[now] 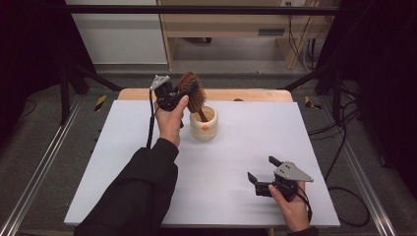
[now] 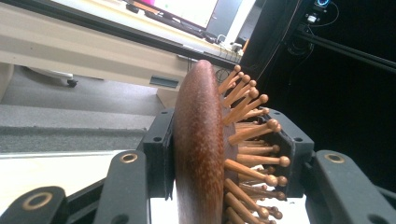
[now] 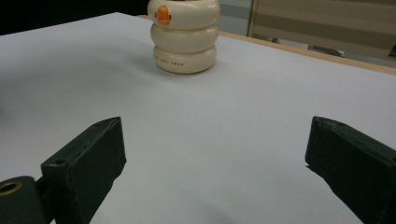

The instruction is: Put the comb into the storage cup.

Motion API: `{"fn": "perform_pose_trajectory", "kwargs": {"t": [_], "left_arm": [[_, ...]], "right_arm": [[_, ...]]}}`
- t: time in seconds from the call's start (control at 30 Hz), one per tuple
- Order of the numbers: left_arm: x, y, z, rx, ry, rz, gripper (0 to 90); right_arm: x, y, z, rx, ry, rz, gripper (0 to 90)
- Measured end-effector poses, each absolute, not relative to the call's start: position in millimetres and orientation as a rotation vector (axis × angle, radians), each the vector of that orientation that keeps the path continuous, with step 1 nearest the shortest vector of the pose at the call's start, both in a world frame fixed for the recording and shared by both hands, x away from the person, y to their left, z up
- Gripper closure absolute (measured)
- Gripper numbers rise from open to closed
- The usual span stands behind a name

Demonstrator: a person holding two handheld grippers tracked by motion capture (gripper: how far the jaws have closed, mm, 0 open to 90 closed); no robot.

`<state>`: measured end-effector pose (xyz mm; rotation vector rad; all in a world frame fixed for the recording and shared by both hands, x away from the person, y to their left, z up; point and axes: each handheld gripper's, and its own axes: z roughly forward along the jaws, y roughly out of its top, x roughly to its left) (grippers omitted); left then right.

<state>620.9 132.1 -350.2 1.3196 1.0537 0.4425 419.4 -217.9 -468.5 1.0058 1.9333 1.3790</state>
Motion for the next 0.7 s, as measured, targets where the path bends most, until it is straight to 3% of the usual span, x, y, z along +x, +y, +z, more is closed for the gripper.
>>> {"fn": "perform_pose_trajectory", "kwargs": {"t": [0.7], "left_arm": [[621.1, 127.5, -356.5, 1.323, 1.062, 0.425, 49.9]], "right_arm": [[419.3, -217.7, -468.6, 1.008, 1.935, 1.380, 5.2]]}}
